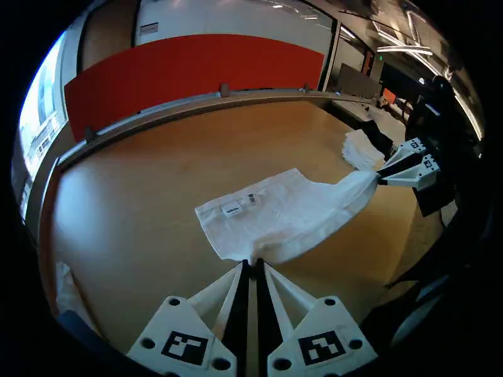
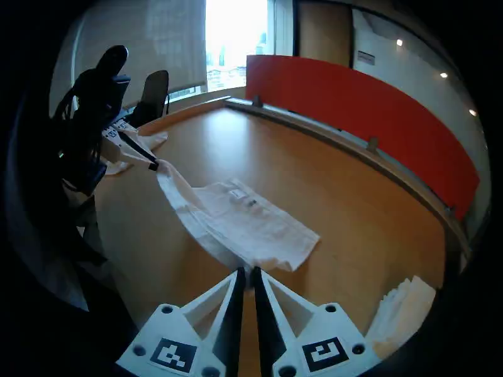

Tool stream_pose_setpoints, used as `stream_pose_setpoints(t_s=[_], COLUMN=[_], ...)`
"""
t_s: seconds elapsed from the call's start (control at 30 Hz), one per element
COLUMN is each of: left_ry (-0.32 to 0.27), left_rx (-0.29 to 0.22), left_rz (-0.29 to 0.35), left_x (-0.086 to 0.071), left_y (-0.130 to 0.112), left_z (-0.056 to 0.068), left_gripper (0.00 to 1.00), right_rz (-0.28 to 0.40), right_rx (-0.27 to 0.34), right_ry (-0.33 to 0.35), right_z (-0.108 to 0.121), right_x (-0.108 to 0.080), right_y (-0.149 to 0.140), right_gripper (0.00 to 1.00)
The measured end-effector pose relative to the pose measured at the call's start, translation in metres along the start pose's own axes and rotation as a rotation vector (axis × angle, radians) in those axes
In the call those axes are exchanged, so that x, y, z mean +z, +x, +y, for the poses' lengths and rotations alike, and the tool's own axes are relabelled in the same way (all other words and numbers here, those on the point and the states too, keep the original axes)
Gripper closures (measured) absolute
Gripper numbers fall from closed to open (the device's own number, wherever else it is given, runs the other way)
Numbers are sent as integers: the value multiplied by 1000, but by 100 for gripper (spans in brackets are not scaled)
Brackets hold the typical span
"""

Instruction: Fold towel

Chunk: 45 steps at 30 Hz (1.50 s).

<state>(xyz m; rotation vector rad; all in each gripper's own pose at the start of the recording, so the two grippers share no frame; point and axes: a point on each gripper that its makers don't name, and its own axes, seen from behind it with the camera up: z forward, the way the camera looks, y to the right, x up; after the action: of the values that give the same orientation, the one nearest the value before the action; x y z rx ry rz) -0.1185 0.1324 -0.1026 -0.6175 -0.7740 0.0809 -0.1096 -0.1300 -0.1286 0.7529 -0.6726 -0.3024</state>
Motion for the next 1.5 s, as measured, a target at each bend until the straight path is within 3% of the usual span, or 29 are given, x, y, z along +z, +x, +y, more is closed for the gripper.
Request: stream_pose_setpoints(t_s=[0.3, 0.6, 1.2, 1.5], left_ry=[-4, 21, 95, 109], left_rx=[-11, -36, -67, -40], left_rz=[-6, 6, -19, -46], left_x=[-2, 4, 57, 83], left_y=[-2, 8, 30, 29], left_z=[3, -7, -37, -50], left_gripper=[92, 92, 92, 92], right_rz=[-8, -15, -45, -69], right_rx=[-6, -20, -39, -35], right_ry=[-1, -5, -43, -47], right_z=[0, 7, 64, 83], right_x=[-2, 7, 54, 76], right_y=[0, 5, 12, 6], right_gripper=[89, 89, 89, 89])
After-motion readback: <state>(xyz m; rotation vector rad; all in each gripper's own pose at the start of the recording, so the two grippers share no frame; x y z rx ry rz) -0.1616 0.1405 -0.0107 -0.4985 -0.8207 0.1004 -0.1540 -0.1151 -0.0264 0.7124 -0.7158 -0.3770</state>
